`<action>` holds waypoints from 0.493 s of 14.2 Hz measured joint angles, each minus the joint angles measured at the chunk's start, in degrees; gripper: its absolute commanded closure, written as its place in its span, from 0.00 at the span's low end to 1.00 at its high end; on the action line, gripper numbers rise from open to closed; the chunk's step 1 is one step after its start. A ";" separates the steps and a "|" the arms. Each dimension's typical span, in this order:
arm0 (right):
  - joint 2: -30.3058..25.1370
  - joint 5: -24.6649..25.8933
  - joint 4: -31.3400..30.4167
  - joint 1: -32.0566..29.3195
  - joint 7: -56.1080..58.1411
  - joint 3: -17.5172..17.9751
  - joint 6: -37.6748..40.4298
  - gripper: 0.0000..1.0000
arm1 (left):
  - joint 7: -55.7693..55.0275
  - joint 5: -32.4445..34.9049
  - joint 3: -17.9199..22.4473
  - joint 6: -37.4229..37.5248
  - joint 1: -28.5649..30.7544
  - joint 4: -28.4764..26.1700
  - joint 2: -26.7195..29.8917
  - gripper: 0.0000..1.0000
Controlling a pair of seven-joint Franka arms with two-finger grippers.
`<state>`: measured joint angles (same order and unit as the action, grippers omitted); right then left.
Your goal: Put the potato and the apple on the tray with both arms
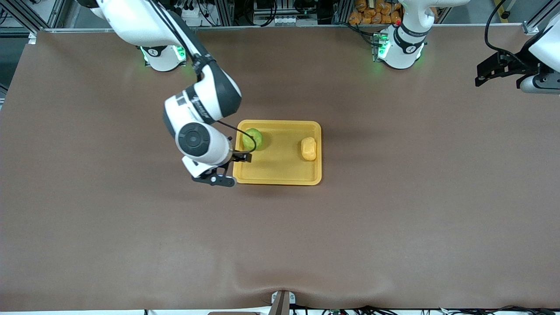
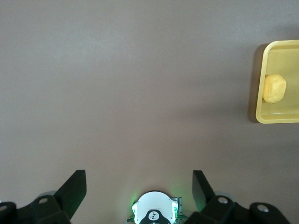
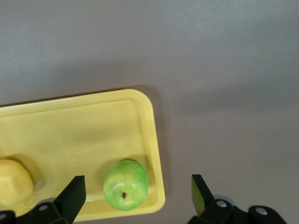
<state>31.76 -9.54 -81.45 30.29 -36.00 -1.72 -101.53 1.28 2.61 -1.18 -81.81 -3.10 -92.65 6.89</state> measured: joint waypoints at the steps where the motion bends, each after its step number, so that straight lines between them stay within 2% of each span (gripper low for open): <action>1: -0.17 0.01 0.75 -0.46 0.00 -0.04 1.24 0.00 | 0.00 0.00 0.00 0.00 0.00 0.00 0.01 0.00; 7: -2.40 0.79 2.68 -3.36 0.11 -0.32 5.10 0.00 | 0.00 0.00 0.00 0.00 0.00 0.00 0.04 0.00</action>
<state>29.36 -8.75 -78.77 26.94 -35.90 -2.04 -96.43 1.28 2.61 -1.18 -81.80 -3.10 -92.65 6.93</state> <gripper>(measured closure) 0.000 0.000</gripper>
